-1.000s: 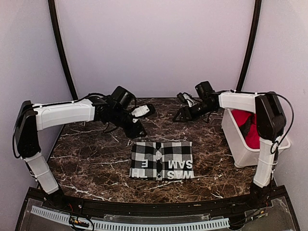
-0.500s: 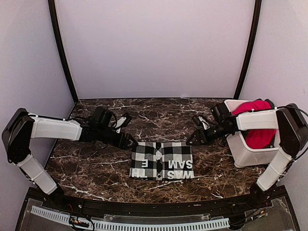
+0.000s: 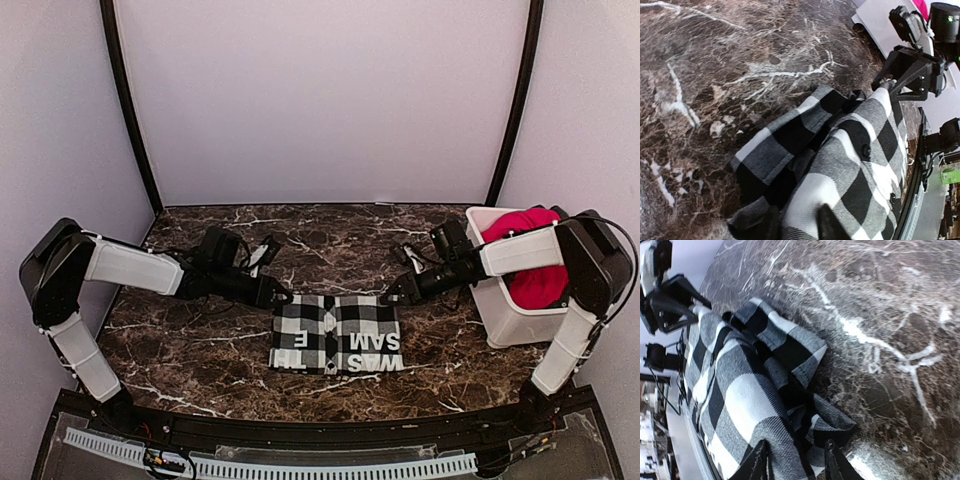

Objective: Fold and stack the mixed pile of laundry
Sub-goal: Adjust the square-folded shirt at the center of the board.

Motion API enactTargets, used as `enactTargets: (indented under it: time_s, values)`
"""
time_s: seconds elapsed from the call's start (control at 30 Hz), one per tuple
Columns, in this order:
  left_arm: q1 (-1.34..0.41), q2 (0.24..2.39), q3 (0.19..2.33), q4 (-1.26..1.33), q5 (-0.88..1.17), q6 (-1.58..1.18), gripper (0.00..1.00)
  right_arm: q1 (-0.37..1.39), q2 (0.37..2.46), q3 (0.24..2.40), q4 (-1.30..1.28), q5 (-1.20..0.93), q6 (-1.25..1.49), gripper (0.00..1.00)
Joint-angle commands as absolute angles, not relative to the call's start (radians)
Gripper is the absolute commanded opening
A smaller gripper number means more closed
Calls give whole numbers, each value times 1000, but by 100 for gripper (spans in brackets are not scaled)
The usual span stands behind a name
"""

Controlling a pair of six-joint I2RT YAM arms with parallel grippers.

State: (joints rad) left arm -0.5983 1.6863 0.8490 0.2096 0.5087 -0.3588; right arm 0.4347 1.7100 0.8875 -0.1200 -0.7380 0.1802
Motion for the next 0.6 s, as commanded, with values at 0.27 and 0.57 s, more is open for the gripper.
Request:
enactTargets:
  time_s: [0.27, 0.57]
  values:
    - [-579, 1557, 761, -21, 497, -369, 0, 669, 1645, 782, -128, -698, 283, 0]
    - [-624, 1338, 749, -184, 338, -340, 43, 751, 1498, 745, -278, -711, 329, 55]
